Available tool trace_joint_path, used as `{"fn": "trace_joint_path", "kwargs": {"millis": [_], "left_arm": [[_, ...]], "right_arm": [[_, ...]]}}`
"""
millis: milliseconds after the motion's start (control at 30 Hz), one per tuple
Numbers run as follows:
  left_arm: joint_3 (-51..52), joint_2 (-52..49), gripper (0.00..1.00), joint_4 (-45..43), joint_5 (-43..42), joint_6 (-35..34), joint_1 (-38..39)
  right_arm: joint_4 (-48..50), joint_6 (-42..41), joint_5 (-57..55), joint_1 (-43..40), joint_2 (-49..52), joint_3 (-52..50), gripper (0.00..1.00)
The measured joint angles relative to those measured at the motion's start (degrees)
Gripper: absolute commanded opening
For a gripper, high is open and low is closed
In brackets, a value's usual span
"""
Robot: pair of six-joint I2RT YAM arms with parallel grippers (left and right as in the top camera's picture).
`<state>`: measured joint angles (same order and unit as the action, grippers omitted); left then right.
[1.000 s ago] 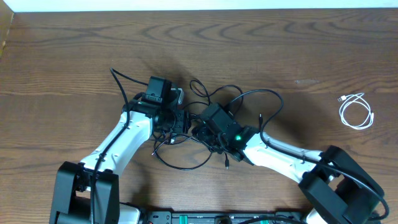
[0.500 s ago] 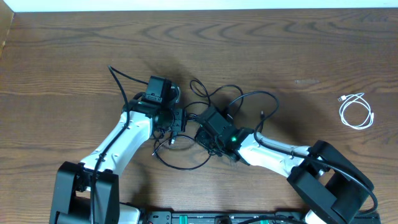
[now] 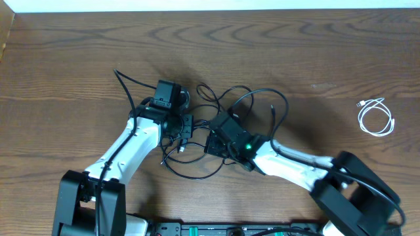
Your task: Untangle cables
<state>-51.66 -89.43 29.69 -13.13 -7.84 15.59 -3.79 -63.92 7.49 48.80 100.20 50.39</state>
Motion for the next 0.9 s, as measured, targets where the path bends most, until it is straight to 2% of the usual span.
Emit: {"fn": "trace_joint_path", "kwargs": {"millis": [200, 500, 733, 900], "left_arm": [[0.0, 0.0, 0.08, 0.48, 0.83, -0.09, 0.0], [0.0, 0.0, 0.07, 2.67, 9.88, -5.95, 0.0], [0.0, 0.0, 0.07, 2.95, 11.5, -7.37, 0.0], [0.0, 0.04, 0.07, 4.07, 11.78, -8.28, -0.61]], "right_arm": [[-1.42, 6.82, 0.2, 0.0, -12.31, -0.09, 0.01], [-8.7, 18.05, -0.52, -1.05, -30.73, -0.11, 0.01], [-9.79, 22.8, -0.72, -3.23, -45.0, -0.11, 0.01], [-18.43, 24.33, -1.97, -7.32, -54.25, -0.09, 0.01]]}}
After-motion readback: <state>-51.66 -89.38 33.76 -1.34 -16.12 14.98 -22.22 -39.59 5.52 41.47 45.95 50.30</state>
